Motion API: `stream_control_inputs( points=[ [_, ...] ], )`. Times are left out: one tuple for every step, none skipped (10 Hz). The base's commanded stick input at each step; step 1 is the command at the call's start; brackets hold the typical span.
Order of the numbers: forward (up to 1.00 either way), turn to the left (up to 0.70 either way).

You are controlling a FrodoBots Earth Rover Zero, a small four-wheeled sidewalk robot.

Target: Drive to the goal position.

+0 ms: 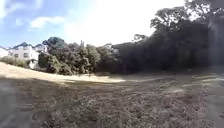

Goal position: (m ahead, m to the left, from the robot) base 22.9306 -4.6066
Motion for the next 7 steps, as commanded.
stream_control_inputs(
  points=[
    [0.7, 0.35],
    [0.7, 0.35],
    [0.7, 0.27],
    [0.7, 0.07],
    [0.7, 0.0],
    [0.7, 0.0],
    [0.7, 0.0]
  ],
)
